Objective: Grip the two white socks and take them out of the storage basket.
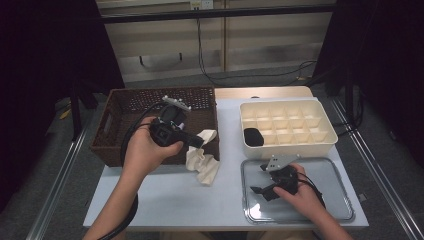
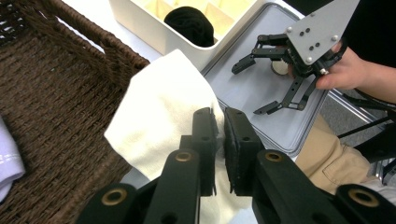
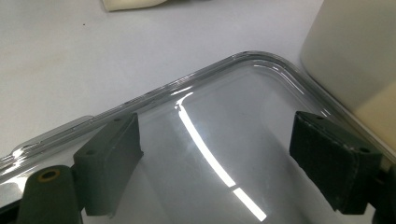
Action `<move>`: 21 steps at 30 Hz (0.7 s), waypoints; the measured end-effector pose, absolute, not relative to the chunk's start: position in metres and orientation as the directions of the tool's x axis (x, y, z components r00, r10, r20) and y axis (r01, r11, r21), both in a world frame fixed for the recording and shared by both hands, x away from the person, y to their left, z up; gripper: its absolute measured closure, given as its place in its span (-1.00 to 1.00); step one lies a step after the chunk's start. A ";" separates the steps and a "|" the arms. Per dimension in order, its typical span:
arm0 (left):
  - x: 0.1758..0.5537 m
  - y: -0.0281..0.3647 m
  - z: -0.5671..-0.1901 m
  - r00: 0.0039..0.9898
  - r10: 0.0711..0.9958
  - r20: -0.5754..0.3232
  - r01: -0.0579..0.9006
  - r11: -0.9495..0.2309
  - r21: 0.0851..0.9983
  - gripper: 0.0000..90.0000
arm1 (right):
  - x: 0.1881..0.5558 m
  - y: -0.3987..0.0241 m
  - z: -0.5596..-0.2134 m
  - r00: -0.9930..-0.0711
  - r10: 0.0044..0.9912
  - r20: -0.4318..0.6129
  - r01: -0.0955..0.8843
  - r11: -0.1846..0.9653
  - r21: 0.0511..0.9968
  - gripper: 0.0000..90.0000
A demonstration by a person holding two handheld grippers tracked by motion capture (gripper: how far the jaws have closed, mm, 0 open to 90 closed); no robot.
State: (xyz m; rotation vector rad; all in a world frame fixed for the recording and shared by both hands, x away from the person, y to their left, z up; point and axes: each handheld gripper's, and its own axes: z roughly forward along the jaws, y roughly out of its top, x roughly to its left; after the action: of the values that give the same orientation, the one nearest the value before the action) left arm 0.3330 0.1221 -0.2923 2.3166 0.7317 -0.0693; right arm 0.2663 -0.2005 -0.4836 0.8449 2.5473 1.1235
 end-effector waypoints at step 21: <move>0.337 0.123 -0.327 0.828 0.531 -0.182 0.519 -0.602 0.607 0.10 | 0.266 -0.200 -0.484 -0.806 0.592 0.019 0.414 0.540 0.733 -0.65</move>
State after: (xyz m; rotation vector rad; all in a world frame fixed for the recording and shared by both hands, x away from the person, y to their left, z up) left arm 0.3372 0.1232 -0.3266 2.3335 0.7652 0.0221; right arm 0.2662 -0.2004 -0.4835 0.8463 2.5469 1.1215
